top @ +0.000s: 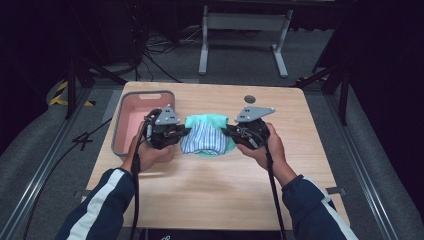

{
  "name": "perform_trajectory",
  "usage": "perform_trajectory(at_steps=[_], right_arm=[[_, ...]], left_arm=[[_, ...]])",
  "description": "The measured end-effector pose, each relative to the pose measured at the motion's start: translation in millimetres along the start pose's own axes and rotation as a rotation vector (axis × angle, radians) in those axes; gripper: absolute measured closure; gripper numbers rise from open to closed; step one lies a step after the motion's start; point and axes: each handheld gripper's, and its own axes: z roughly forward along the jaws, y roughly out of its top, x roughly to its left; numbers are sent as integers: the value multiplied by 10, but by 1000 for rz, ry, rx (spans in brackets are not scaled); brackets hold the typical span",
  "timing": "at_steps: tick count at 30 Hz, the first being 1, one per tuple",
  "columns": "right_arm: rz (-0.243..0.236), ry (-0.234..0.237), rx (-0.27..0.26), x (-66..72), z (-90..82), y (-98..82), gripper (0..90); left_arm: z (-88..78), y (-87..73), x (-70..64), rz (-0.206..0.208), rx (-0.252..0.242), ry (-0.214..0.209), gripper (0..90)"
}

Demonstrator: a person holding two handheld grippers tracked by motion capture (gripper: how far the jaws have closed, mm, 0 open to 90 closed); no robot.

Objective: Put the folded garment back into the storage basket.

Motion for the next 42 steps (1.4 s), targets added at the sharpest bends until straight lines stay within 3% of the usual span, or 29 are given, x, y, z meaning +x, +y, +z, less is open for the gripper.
perform_trajectory(at_steps=[11,16,22,33,35,42], right_arm=[[-63,46,-16,148,373,458,838],[-88,90,-28,269,568,615,838],[-91,107,-35,346,755,717,837],[-106,128,-16,484,1104,885,837],[-103,131,-10,510,1172,904,837],[-106,146,11,572,1348,915,836]], left_arm=[[-355,-176,295,-75,12,111,831],[-526,-283,425,-102,19,156,830],[-663,-355,557,-127,23,195,830],[-749,-499,765,-164,54,252,829],[-743,-528,811,-155,64,266,830],[-733,-605,894,-172,92,278,830]])
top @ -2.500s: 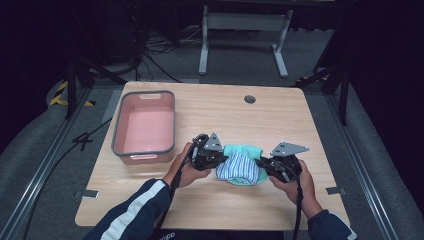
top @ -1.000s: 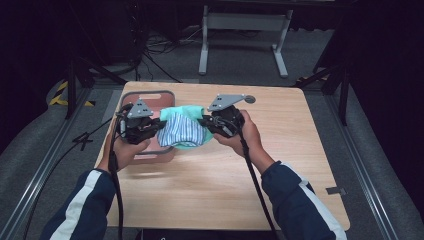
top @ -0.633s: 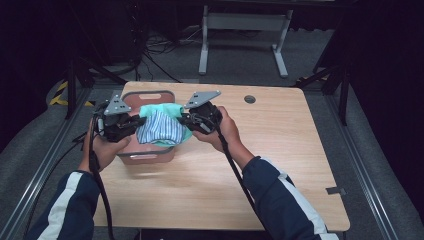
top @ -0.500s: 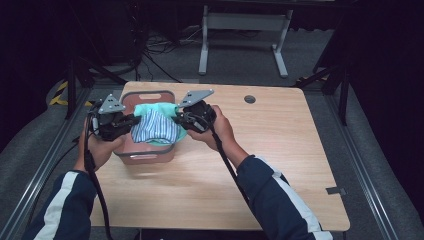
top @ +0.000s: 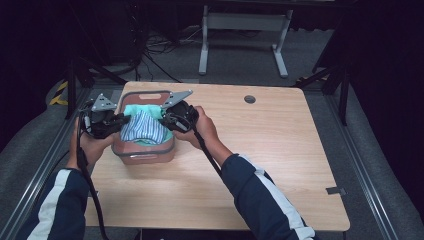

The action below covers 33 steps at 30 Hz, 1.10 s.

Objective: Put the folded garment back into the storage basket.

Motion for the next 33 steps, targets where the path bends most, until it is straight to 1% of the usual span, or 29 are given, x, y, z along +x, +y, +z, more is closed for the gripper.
perform_trajectory(at_steps=[2,3,5,6,7,9,11,14,15,16,18,20,22,23,24,25,27,28,29,31,32,33], right_arm=[[0,2,9,2,56,1,836],[-8,5,13,3,75,2,836],[-29,-2,30,18,134,10,836],[-30,2,33,20,158,11,836],[-29,5,35,19,177,11,836],[-20,11,40,16,226,9,836],[-18,20,49,12,275,6,836],[-18,24,66,-2,343,-8,835],[-19,22,76,-11,374,-16,835],[-14,24,82,-18,395,-22,834],[-10,32,92,-33,441,-37,833],[-6,33,98,-38,470,-46,832],[-1,47,108,-36,512,-60,831],[0,49,112,-33,531,-67,831],[2,51,123,-31,561,-82,830],[2,51,123,-31,561,-82,830],[6,58,129,-33,580,-100,829],[8,59,133,-33,589,-111,827],[2,59,137,-37,599,-124,824],[8,59,145,-36,612,-144,817],[13,60,148,-34,618,-155,808],[15,60,148,-34,621,-165,803]], left_arm=[[21,-21,23,-4,2,-9,830],[33,-26,41,6,13,-4,829],[55,-42,67,1,22,-3,829],[67,-50,77,4,24,-1,829],[78,-59,90,4,40,2,829],[121,-88,116,-3,32,1,829],[176,-128,144,-9,54,-5,829],[266,-176,161,-15,69,-3,829],[286,-184,164,-14,84,-3,829],[317,-194,164,-9,84,3,829],[340,-200,159,-14,91,6,828],[388,-214,157,-3,105,11,828],[430,-231,148,15,113,14,826],[445,-236,147,19,117,14,826],[460,-244,139,17,131,18,826],[473,-251,137,16,132,13,826],[498,-266,120,20,136,17,826],[504,-271,112,20,149,14,826],[522,-282,105,24,146,14,825],[533,-292,100,29,155,15,824],[543,-303,95,23,152,14,822],[549,-309,96,28,151,12,820]])
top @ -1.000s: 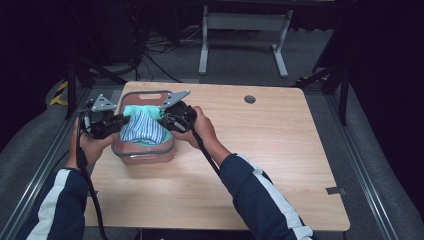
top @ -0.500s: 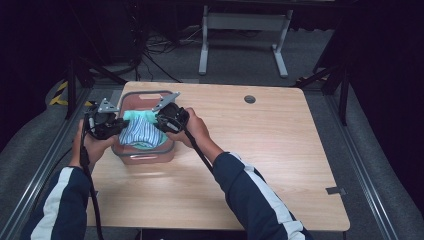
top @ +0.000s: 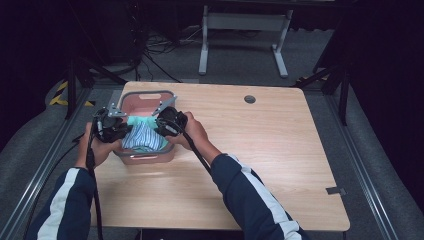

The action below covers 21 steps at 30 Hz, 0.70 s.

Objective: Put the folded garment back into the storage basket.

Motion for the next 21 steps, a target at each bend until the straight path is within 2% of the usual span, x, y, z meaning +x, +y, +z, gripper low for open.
perform_trajectory(at_steps=[4,5,6,7,9,14,16,21], right_arm=[[3,0,11,5,18,-32,798],[3,0,11,5,20,-37,785],[7,-1,10,4,25,-42,757],[12,-3,7,6,31,-51,730],[20,-5,11,7,45,-72,709],[24,-17,-7,-1,23,-84,672],[22,-24,-13,6,8,-80,662],[8,-15,-11,24,-10,-85,624]], left_arm=[[28,-21,-23,3,14,-5,810],[38,-28,-35,-9,18,-2,798],[49,-32,-37,-4,22,13,770],[52,-36,-48,-6,31,10,735],[62,-48,-58,-3,14,13,720],[59,-55,-86,-10,10,1,703],[63,-52,-88,0,14,5,703],[51,-48,-91,-4,12,2,706]])
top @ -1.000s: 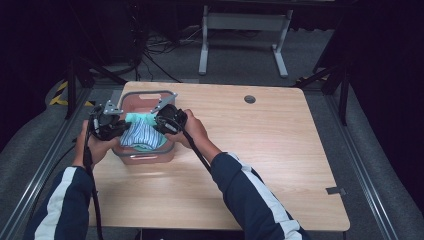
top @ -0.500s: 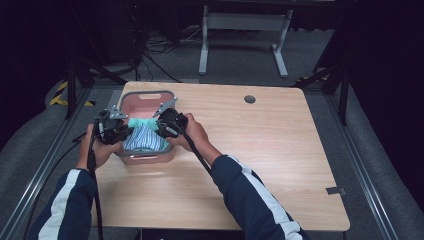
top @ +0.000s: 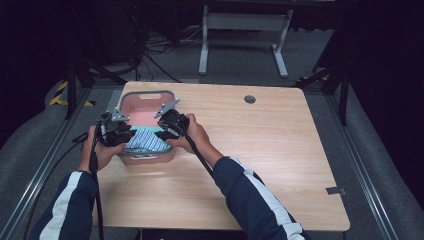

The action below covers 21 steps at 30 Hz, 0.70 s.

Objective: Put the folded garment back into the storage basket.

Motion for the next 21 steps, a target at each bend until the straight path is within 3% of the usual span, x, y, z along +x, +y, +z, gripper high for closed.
perform_trajectory(at_steps=[7,21], right_arm=[[-22,-10,2,13,-39,1,548],[-49,-38,26,8,-96,-11,484]], left_arm=[[-34,5,-28,8,-30,-7,699],[-72,38,-54,20,-33,0,661]])
